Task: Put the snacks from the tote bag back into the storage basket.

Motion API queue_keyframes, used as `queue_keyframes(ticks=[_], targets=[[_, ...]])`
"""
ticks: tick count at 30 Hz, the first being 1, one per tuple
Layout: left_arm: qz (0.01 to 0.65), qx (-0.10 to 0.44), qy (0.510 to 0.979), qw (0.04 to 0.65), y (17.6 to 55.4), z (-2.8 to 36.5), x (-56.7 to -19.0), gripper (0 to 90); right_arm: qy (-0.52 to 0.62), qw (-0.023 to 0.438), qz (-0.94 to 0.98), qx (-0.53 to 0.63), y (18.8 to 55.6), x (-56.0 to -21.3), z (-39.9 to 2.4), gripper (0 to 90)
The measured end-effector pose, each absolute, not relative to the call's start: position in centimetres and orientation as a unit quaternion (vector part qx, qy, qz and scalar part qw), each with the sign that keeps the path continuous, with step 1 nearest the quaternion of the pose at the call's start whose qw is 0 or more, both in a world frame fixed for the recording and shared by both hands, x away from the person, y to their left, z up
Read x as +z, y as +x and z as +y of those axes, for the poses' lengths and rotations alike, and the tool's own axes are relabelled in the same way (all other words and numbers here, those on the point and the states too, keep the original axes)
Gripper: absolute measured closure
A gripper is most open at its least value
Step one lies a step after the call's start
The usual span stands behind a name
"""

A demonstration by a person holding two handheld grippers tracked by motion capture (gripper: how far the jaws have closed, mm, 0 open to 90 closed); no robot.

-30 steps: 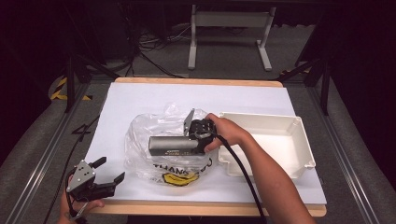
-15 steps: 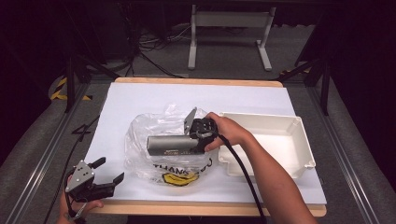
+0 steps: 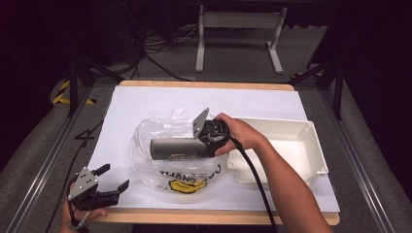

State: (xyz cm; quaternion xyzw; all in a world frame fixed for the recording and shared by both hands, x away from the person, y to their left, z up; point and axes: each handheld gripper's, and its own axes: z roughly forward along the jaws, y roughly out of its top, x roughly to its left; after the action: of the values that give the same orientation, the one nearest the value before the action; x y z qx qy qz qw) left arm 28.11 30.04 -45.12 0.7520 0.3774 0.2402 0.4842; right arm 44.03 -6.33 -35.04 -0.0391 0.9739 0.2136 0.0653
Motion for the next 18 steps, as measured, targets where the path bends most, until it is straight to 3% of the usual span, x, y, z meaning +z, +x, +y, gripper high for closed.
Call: queue_keyframes(ticks=[18], targets=[[0.381,0.237,0.752,0.483,28.2,30.1,-45.2,12.9,-0.048,0.076,0.967,0.237,42.8,-31.9,-9.2,42.9]])
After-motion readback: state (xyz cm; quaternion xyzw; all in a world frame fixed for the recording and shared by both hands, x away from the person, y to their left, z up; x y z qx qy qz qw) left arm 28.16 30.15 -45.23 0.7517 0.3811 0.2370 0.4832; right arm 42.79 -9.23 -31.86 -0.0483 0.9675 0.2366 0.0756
